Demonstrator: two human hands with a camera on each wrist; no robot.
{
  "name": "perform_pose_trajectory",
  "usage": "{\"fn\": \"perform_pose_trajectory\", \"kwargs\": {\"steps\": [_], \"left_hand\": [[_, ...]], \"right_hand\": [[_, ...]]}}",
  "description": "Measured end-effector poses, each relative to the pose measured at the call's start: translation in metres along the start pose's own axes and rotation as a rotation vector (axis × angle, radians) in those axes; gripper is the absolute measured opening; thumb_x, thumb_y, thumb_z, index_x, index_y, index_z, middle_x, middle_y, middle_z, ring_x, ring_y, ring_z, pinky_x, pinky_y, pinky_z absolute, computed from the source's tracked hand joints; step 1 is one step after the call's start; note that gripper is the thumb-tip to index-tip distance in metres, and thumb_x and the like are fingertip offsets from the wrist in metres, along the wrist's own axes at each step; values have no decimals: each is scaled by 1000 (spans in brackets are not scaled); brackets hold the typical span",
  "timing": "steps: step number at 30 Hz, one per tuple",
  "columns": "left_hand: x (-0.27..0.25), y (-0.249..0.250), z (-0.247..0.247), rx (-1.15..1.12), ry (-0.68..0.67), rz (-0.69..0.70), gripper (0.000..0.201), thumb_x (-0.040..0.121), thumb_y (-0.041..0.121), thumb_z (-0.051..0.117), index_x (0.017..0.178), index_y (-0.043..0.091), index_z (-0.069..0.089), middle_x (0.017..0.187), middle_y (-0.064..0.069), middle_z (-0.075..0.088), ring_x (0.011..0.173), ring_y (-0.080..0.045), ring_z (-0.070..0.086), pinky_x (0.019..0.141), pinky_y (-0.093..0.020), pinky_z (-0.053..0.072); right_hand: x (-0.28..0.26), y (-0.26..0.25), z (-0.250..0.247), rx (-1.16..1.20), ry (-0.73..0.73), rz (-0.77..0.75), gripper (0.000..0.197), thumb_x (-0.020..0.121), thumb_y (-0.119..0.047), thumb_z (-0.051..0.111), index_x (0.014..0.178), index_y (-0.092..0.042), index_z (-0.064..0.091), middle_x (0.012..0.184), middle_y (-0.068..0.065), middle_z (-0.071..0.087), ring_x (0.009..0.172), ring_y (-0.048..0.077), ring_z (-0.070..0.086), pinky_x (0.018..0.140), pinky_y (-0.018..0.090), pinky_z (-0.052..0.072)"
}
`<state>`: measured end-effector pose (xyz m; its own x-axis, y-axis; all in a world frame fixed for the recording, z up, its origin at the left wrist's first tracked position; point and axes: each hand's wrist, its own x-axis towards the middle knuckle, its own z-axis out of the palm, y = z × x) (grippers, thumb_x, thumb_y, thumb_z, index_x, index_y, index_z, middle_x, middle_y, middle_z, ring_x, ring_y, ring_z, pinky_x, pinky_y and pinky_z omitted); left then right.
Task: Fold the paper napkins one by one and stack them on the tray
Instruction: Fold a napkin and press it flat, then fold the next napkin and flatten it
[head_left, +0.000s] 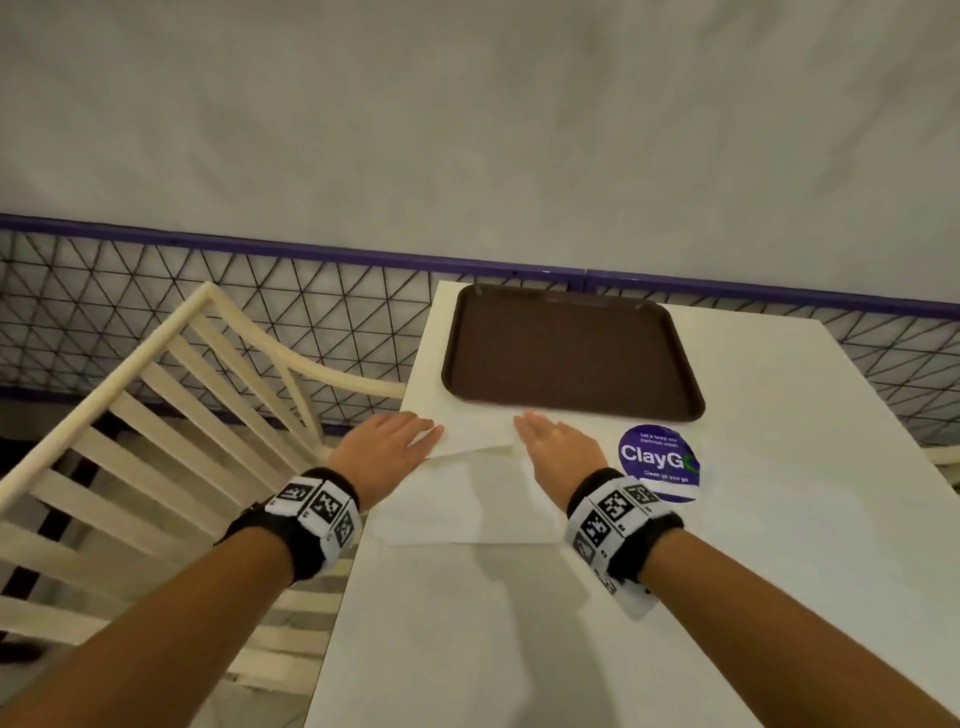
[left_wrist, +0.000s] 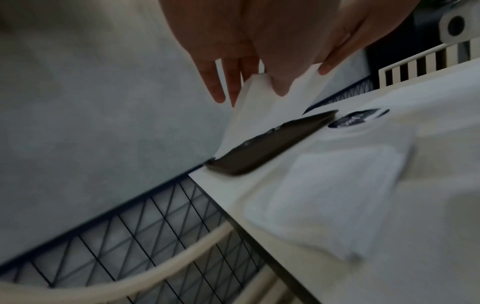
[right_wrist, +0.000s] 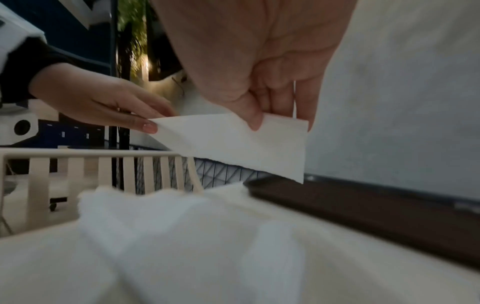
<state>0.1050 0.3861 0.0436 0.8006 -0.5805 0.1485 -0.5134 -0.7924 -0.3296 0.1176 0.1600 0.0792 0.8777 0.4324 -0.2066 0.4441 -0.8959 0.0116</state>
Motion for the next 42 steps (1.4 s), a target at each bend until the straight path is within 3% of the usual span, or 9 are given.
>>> {"fn": "perform_pose_trajectory", "kwargs": {"steps": [4,11,14,17,20,22,26,37,42], "left_hand": [[-20,21,41,-110,-13,62,70,26,21,95,92,13,73,82,-3,74,69,-19,71,58,-26,56],[-31,35,67,-333,-61,45,80,33,27,94,101,16,54,84,-1,74,66,-16,70,50,-21,53],[-33,34,69,-304,-57,31,67,28,17,95,92,14,74,86,-5,73,67,-18,70,48,-22,53],[-37,34,74,-327,-109,13,55,35,19,93,87,17,76,86,-3,73,65,-17,70,44,-21,52],[-43,37,78,-354,-81,4,27,73,36,64,93,19,69,87,-1,73,65,-16,69,42,-21,53],[-40,39,78,-342,-94,-18,44,76,46,40,81,18,74,80,0,72,60,-17,68,44,-23,53],[-11,49,54,-285,-48,-42,51,73,52,36,57,21,72,64,4,65,53,-15,61,49,-27,51],[109,187,-10,-471,-55,132,39,70,42,35,67,29,71,67,11,65,57,-8,63,49,-17,48],[135,254,-23,-636,-184,89,40,90,37,39,118,19,61,118,2,58,111,-18,53,90,-28,40]], "right_hand": [[-7,-13,43,0,-165,-36,60,95,7,26,150,-7,5,159,7,2,146,22,14,117,32,15],[-12,-19,69,74,-223,-46,61,94,9,26,150,-10,9,159,5,3,147,19,11,119,31,10],[-12,-20,68,94,-201,-49,60,95,7,26,150,-11,10,159,3,5,146,18,13,119,30,11],[-14,-21,72,119,-221,-59,58,95,4,26,149,-12,14,158,2,9,144,18,19,117,31,17],[-14,-21,81,144,-295,-65,53,99,-5,25,150,-12,11,159,2,5,146,17,12,117,33,17],[-12,-18,84,176,-337,-67,49,102,-17,21,150,-12,10,159,2,2,147,16,7,119,33,12],[-20,10,78,253,-328,23,49,103,-25,20,150,-14,12,159,1,6,147,15,9,119,32,10],[-158,182,106,297,-356,556,60,95,-32,47,148,-21,20,158,-2,13,144,15,19,117,31,22],[-192,215,124,373,-365,504,59,91,-31,55,145,-26,31,157,-6,14,143,13,22,116,28,22]]}}
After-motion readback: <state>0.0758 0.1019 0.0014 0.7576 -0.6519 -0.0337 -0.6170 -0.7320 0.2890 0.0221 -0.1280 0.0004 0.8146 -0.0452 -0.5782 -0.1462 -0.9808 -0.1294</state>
